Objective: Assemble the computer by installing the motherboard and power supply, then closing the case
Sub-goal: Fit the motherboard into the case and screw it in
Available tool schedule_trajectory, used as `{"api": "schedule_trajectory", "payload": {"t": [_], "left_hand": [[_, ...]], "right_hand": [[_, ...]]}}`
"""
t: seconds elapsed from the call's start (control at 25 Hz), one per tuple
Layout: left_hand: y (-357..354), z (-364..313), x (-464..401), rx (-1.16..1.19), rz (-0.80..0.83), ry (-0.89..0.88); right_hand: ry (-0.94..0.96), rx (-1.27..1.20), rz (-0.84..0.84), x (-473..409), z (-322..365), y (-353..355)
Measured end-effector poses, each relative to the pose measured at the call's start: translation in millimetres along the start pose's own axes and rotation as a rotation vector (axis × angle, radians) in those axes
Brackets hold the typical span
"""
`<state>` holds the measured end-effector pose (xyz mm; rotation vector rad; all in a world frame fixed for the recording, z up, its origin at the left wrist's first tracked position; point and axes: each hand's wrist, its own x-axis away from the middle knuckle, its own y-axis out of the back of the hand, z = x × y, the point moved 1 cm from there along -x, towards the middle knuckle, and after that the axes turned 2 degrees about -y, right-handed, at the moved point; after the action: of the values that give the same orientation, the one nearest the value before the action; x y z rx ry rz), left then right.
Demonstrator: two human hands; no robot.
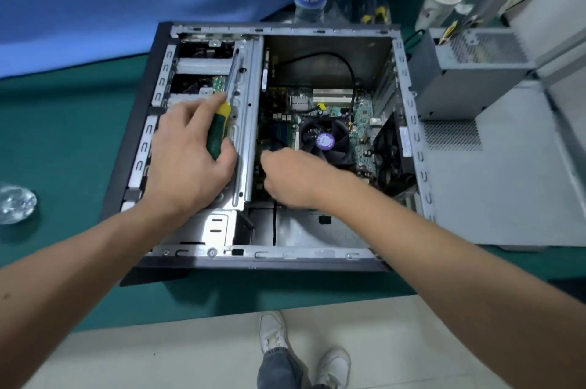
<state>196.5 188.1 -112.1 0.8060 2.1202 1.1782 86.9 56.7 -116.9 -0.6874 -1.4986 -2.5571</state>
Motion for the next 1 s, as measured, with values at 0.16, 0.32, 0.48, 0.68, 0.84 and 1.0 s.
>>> {"api": "schedule_trajectory", "payload": {"t": [0.16, 0.32, 0.48, 0.68, 0.84, 1.0], "left_hand": [[3.3, -6.9, 0.9, -0.01, 0.026, 0.0], [7.3, -6.4, -0.8, -0.02, 0.059, 0.022], [14.9, -9.5, -2.0, -0.006, 0.081, 0.066], [20.6, -15.4, -1.6, 0.012, 0.106, 0.087], [21.7, -20.1, -3.1, 0.025, 0.099, 0.087], [20.7, -20.9, -6.3, 0.034, 0.08, 0.102]], "right_hand": [[-0.147, -0.312, -0.129, 48.2, -7.9, 3.1], [-0.413, -0.787, -0.307, 98.7, -23.2, 10.3], [-0.662, -1.222, -0.588, 145.1, -41.9, 27.8], [-0.808, -1.261, -0.788, 177.8, -77.3, 31.8], [-0.945, -1.205, -0.765, 166.5, -122.6, 24.8], [-0.959, -1.121, -0.472, 125.3, -150.3, -3.4]]}}
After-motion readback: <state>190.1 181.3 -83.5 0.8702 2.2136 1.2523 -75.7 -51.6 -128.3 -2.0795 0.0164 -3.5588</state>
